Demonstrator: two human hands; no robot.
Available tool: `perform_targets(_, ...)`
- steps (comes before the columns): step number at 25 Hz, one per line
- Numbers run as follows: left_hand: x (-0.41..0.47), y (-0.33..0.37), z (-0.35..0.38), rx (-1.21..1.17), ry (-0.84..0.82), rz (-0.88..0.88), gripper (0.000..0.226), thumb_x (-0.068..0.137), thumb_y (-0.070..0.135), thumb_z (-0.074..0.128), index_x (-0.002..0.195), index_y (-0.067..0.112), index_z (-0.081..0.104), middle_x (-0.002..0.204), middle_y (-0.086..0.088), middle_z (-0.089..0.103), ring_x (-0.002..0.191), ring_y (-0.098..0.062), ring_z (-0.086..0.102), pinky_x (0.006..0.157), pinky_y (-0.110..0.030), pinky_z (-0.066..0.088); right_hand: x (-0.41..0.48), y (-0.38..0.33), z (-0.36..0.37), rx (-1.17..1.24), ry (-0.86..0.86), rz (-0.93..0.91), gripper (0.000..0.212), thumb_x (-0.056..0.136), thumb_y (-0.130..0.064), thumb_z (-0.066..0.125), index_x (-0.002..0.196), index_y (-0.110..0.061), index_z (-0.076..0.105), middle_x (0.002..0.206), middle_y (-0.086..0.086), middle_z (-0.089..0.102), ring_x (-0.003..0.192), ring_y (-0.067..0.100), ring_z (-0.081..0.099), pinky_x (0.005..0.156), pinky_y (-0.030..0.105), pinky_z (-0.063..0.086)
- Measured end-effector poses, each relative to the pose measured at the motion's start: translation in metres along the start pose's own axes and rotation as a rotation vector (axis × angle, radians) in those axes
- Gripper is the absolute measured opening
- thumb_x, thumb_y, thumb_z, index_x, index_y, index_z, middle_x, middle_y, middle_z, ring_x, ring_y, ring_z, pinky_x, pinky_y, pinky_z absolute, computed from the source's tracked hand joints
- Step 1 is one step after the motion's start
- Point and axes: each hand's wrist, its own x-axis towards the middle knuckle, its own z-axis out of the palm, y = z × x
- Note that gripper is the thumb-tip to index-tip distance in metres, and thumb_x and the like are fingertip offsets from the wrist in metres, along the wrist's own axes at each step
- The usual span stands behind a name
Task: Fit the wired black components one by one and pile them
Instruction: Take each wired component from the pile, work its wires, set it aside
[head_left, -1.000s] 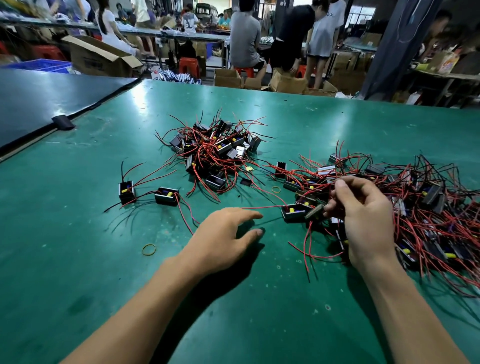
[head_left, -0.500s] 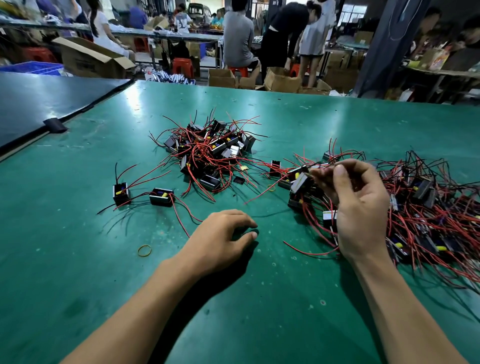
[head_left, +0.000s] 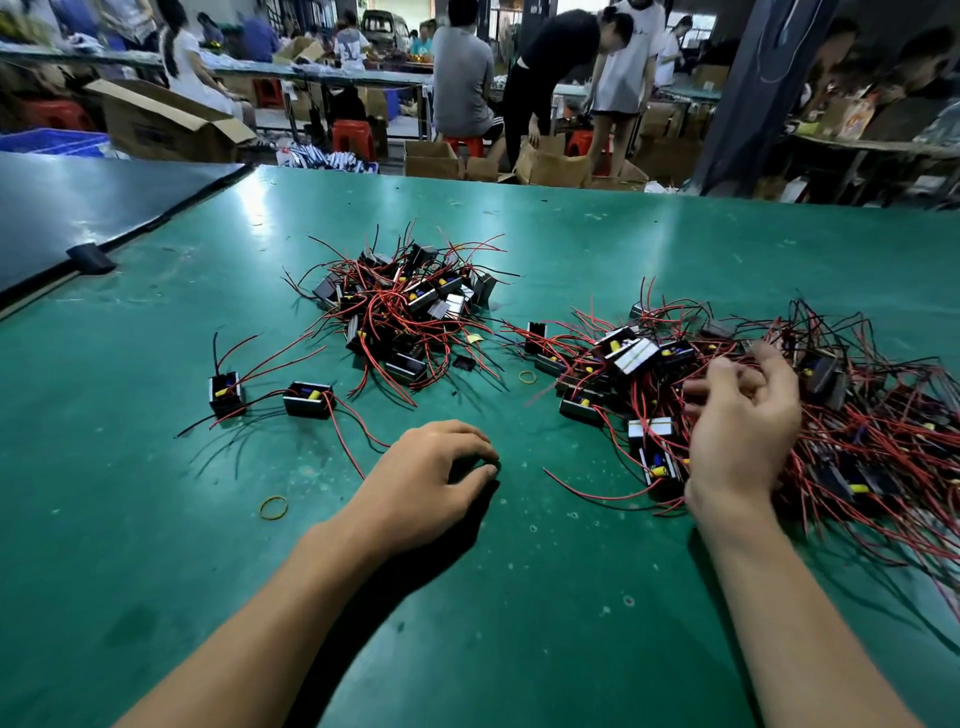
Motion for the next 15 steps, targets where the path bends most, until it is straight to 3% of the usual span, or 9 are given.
perform_targets(3, -0.001, 0.002, -0.001, -0.021, -0.016, -0.001, 0.012, 0.089, 0.020, 0.066, 0.095, 0.015, 0.075, 0.100, 0.006, 0.070, 0.096, -0.011, 0.063, 0.088, -0.033, 0.050, -0.024, 0.000, 0.009, -0.250, 0.072, -0.247, 0.056, 0.087, -0.011, 0.064, 0.140, -0.012, 0.046, 0.096, -0.012, 0.039, 0.070, 0.001, 0.042, 0.076, 0.022, 0.042)
perform_targets(5, -0.001, 0.005, -0.001, 0.015, 0.023, -0.030, 0.015, 0.088, 0.020, 0.064, 0.097, 0.015, 0.074, 0.099, 0.003, 0.071, 0.095, -0.017, 0.063, 0.085, -0.036, 0.050, -0.039, 0.000, 0.012, -0.303, 0.042, -0.462, 0.055, 0.086, -0.005, 0.064, 0.138, -0.005, 0.048, 0.096, -0.006, 0.038, 0.074, 0.005, 0.038, 0.077, 0.021, 0.042)
perform_targets(8, 0.000, 0.007, -0.010, 0.173, 0.368, -0.152, 0.020, 0.079, 0.011, 0.063, 0.095, 0.015, 0.074, 0.097, -0.002, 0.069, 0.093, -0.024, 0.060, 0.082, -0.039, 0.051, -0.064, 0.005, 0.020, -0.358, -0.200, -0.708, 0.041, 0.088, -0.001, 0.064, 0.128, -0.002, 0.057, 0.092, -0.001, 0.044, 0.077, 0.006, 0.039, 0.078, 0.006, 0.035)
perform_targets(10, 0.001, 0.002, -0.024, 0.269, 0.574, -0.271, 0.027, 0.074, 0.006, 0.062, 0.096, 0.019, 0.072, 0.096, -0.002, 0.063, 0.094, -0.026, 0.055, 0.081, -0.039, 0.047, -0.078, 0.011, 0.025, -0.414, -0.452, -0.747, 0.036, 0.089, -0.002, 0.065, 0.124, -0.007, 0.061, 0.092, -0.007, 0.047, 0.078, 0.003, 0.042, 0.078, 0.007, 0.036)
perform_targets(11, 0.002, -0.004, -0.031, 0.317, 0.599, -0.355, 0.032, 0.073, 0.006, 0.061, 0.099, 0.022, 0.070, 0.100, -0.002, 0.060, 0.097, -0.026, 0.052, 0.083, -0.039, 0.043, -0.083, 0.013, 0.026, -0.448, -0.566, -0.757, 0.036, 0.088, -0.003, 0.067, 0.123, -0.009, 0.062, 0.092, -0.008, 0.048, 0.079, 0.003, 0.043, 0.077, 0.013, 0.040)
perform_targets(15, 0.000, -0.026, -0.047, 0.435, 0.347, -0.749, 0.044, 0.083, 0.013, 0.055, 0.126, 0.021, 0.056, 0.128, -0.008, 0.049, 0.122, -0.029, 0.040, 0.099, -0.044, 0.034, -0.099, 0.018, 0.032, -0.511, -0.825, -0.817, 0.030, 0.088, -0.012, 0.066, 0.117, -0.018, 0.065, 0.095, -0.008, 0.054, 0.079, 0.010, 0.054, 0.074, 0.031, 0.049)
